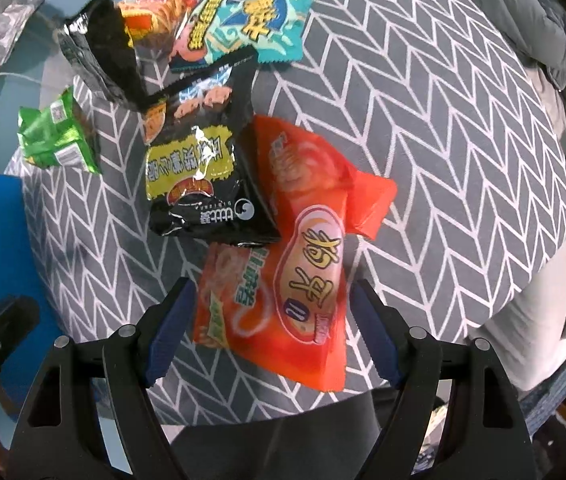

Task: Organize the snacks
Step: 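Grasp the black snack bag with the left gripper while the right grasps the orange bag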

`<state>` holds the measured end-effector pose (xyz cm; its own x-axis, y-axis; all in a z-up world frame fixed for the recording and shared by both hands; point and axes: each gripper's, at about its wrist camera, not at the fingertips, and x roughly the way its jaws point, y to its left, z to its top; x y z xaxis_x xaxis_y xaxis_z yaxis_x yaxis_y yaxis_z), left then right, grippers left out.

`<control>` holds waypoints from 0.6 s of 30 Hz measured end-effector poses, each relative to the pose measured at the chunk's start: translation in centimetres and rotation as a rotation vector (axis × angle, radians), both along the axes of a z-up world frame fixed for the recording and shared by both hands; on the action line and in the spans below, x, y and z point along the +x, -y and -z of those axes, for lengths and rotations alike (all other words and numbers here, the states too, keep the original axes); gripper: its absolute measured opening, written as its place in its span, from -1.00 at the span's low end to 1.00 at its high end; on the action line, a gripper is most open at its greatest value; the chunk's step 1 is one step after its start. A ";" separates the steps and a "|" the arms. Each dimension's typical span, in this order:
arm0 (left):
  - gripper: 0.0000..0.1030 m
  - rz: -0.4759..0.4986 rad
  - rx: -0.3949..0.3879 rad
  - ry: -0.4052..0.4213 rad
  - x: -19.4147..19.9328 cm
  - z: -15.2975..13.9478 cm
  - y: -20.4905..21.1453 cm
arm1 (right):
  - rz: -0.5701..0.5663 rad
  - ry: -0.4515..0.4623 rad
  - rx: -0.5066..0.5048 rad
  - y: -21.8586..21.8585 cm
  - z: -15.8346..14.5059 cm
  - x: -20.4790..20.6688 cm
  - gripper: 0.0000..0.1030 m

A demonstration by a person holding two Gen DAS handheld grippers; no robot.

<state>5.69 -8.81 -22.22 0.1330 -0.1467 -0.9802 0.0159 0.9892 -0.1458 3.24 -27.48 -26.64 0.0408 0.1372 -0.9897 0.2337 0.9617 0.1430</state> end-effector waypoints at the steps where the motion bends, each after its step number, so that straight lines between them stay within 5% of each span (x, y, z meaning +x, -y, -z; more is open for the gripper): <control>1: 0.22 0.007 0.014 -0.001 0.0 0.4 0.2 | -0.002 -0.006 -0.005 -0.2 0.4 0.1 0.53; 10: 0.22 0.003 0.051 -0.041 0.3 2.1 0.8 | -0.088 -0.023 -0.068 -2.8 3.6 -0.2 0.53; 18: 0.34 0.007 0.018 -0.051 0.9 2.1 2.9 | -0.100 -0.027 -0.117 0.9 3.8 -0.9 0.53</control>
<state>6.58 -11.71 -24.32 0.0823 -0.1300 -0.9881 0.0162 0.9915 -0.1291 2.32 -28.33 -30.42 0.0061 0.0234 -0.9997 0.1382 0.9901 0.0240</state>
